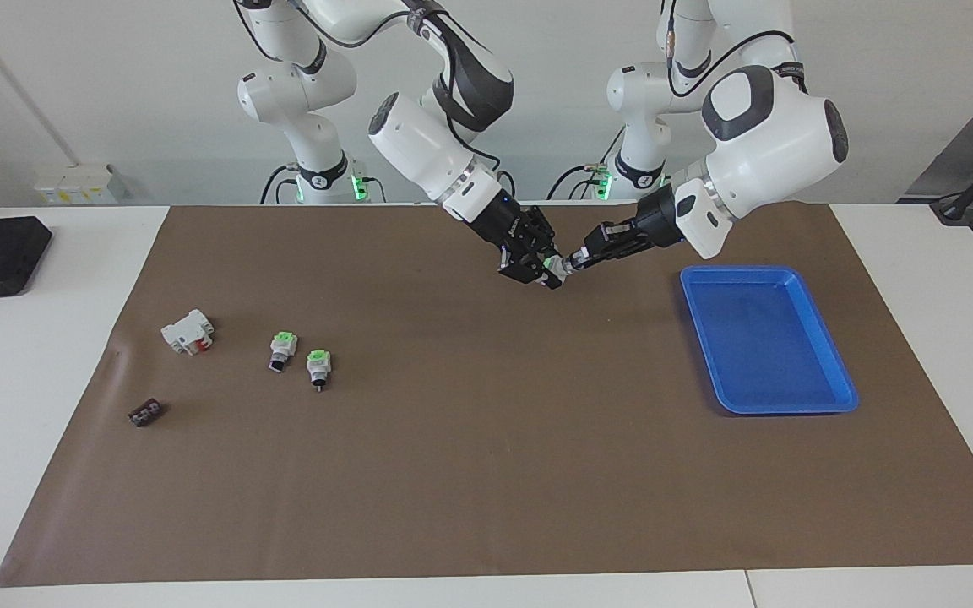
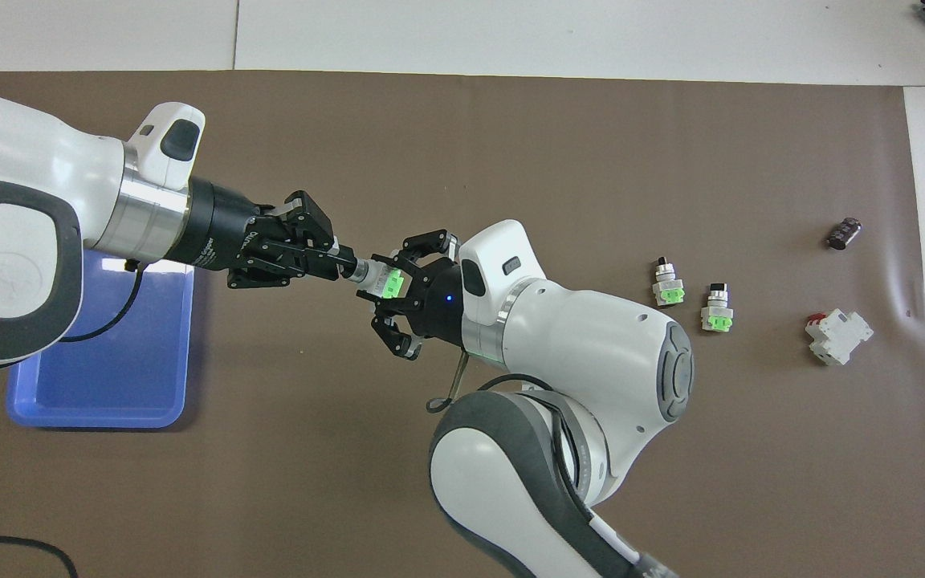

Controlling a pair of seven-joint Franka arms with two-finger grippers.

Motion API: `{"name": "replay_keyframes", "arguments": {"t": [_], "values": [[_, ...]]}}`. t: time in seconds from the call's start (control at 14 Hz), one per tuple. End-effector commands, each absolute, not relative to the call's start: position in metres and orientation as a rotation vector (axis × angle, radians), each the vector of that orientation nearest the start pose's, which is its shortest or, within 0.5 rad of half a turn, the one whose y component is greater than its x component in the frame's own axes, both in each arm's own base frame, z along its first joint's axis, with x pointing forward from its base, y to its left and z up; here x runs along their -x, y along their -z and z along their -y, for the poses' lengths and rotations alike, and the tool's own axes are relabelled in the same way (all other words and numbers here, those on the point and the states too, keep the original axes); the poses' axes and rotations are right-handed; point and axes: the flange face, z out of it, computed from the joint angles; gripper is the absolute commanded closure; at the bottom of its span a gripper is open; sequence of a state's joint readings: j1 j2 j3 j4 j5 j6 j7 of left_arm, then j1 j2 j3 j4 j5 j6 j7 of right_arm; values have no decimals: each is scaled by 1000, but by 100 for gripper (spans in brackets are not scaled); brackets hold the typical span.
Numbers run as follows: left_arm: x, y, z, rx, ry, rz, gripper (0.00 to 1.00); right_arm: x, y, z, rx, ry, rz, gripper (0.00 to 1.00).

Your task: Turn and place switch with both arms

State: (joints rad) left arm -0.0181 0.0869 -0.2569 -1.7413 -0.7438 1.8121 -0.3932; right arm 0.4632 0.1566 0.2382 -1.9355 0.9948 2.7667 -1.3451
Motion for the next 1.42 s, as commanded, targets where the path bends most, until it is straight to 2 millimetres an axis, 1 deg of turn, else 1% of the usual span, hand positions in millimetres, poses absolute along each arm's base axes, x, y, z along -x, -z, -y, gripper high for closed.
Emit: {"name": "replay_keyframes", "arguments": {"t": [0.0, 0.36, 0.5, 0.57, 0.85, 1.0, 1.21, 1.35], "values": [[-547, -540, 212, -2388, 315, -396, 87, -508, -468, -375, 2070, 1045, 1387, 100], [-546, -540, 215, -2391, 313, -391, 100, -508, -468, -375, 2070, 1045, 1387, 100], [-545, -540, 217, -2396, 319, -386, 100, -508, -468, -375, 2071, 1046, 1386, 100], [-544, -536, 216, -2399, 327, -392, 100, -508, -468, -375, 2071, 1046, 1386, 100], [-539, -536, 218, -2407, 340, -412, 100, -508, -466, -374, 2073, 1043, 1387, 100], [-540, -536, 218, -2391, 380, -541, 100, -507, -466, -374, 2074, 1040, 1385, 100], [-539, -537, 219, -2367, 435, -677, 100, -507, -466, -374, 2074, 1040, 1385, 100], [-539, -537, 218, -2340, 483, -816, 100, -507, -466, -374, 2074, 1040, 1385, 100]]}}
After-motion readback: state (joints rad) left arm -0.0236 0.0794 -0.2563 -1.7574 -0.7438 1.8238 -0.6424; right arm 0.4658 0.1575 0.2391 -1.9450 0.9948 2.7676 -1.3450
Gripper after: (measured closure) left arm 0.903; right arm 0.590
